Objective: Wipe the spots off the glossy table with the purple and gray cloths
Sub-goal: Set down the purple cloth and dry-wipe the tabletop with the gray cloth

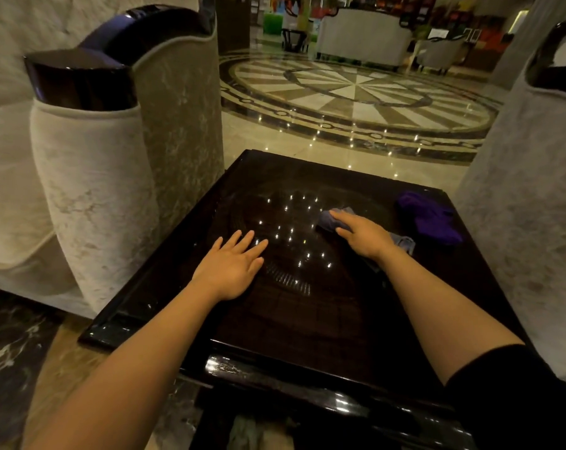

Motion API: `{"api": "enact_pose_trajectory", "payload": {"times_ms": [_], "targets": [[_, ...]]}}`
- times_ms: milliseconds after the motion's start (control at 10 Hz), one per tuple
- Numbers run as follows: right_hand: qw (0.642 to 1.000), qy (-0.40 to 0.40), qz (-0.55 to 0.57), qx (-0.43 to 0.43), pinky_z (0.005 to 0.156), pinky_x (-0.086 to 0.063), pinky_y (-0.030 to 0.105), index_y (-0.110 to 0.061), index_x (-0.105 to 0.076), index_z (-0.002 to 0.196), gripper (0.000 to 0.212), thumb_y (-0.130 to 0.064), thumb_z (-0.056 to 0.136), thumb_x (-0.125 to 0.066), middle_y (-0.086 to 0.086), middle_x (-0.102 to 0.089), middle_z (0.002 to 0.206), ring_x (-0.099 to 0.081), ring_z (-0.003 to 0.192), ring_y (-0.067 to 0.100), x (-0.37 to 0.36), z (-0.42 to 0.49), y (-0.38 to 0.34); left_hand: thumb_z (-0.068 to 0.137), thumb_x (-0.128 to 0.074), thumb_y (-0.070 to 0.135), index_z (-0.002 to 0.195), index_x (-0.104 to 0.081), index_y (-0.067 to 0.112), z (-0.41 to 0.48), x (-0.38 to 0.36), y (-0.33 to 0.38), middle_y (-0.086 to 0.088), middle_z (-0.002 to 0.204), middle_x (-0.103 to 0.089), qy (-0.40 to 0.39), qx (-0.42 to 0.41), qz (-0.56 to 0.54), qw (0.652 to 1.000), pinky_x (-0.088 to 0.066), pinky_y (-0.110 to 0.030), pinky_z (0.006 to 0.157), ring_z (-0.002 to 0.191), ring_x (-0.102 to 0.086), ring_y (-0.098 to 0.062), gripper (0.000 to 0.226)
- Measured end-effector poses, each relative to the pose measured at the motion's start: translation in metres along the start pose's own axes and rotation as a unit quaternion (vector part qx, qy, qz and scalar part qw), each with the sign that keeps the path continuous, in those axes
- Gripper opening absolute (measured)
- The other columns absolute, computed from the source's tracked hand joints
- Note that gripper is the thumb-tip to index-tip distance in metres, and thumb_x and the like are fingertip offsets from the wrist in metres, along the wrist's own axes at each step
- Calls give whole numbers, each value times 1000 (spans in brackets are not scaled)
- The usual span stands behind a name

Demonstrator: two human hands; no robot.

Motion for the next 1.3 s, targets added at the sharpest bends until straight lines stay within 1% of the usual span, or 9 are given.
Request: {"api": "enact_pose_trajectory", "payload": {"times_ms": [200, 300, 500, 600, 800, 1000, 1100, 1200, 1300], "targets": [[996, -20, -3, 86, 107, -34, 46, -34, -31, 135, 45, -26, 93, -43, 2, -34, 148, -33, 134, 26, -13, -31, -38, 97, -15, 40, 144, -5, 31, 0, 0, 0, -1, 157, 0, -3, 2, 3, 1000, 0, -42, 116, 144, 6, -20, 49], [990, -22, -14, 140, 109, -29, 37, -35, -31, 135, 46, -26, 92, -44, -2, -33, 149, -31, 136, 21, -20, -61, -66, 97, -14, 40, 144, -5, 31, 1, -1, -1, -2, 157, 0, -3, 5, 10, 1000, -1, -42, 116, 144, 5, -20, 49], [978, -35, -10, 204, 111, -25, 33, -34, -33, 134, 45, -27, 91, -47, -3, -33, 148, -30, 136, 19, -29, -121, -110, 97, -17, 39, 144, -8, 30, 1, 0, 0, -3, 157, -3, 3, 3, 17, 1000, -4, -45, 116, 144, 1, -22, 49], [971, -56, -3, 233, 109, -32, 44, -33, -36, 133, 44, -27, 91, -47, -5, -33, 148, -28, 137, 18, -35, -150, -127, 97, -18, 38, 145, -8, 29, -1, 1, 1, -4, 157, -4, 3, 0, 16, 1000, -4, -45, 116, 144, 1, -23, 49], [955, -59, -19, 290, 100, -33, 39, -32, -33, 135, 45, -29, 92, -45, -7, -31, 148, -27, 137, 18, -41, -187, -146, 97, -16, 39, 145, -7, 29, 0, 0, 0, -4, 157, -3, -1, 2, 14, 1000, -3, -44, 116, 144, 1, -22, 49], [932, -46, -7, 360, 88, -40, 39, -24, -48, 127, 37, -20, 90, -47, 2, -48, 138, -40, 131, 25, -35, -222, -163, 97, -16, 39, 145, -7, 29, 1, 0, -1, -4, 157, -2, -4, 3, 9, 1000, -2, -44, 116, 144, 2, -22, 49], [916, -48, -5, 397, 82, -46, 43, -19, -53, 123, 34, -15, 90, -48, 6, -55, 132, -49, 123, 30, -32, -238, -170, 97, -15, 39, 145, -7, 29, 3, -1, -2, -4, 157, -1, -8, 5, 10, 1000, -1, -44, 116, 144, 4, -22, 49], [927, -10, 32, 373, 76, -45, 37, -18, -54, 121, 34, -15, 89, -45, 6, -58, 129, -57, 115, 26, -5, -229, -164, 97, -15, 40, 144, -7, 30, 5, -2, -3, -3, 157, -1, -6, 6, 13, 1000, -2, -44, 116, 144, 3, -22, 49], [947, 71, 67, 305, 90, -44, 39, -14, -56, 119, 37, -7, 83, -52, 12, -56, 129, -55, 117, 29, 44, -198, -139, 97, -16, 40, 144, -7, 30, 7, -3, -5, -4, 157, -2, -3, 8, 16, 1000, -3, -45, 116, 144, 2, -22, 49]]}}
Point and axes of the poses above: each hand's wrist, its own z-axis towards the middle knuckle, its own x-axis out of the back of the hand, y = z × x, the point moved 9 cm from there along z, towards the middle knuckle
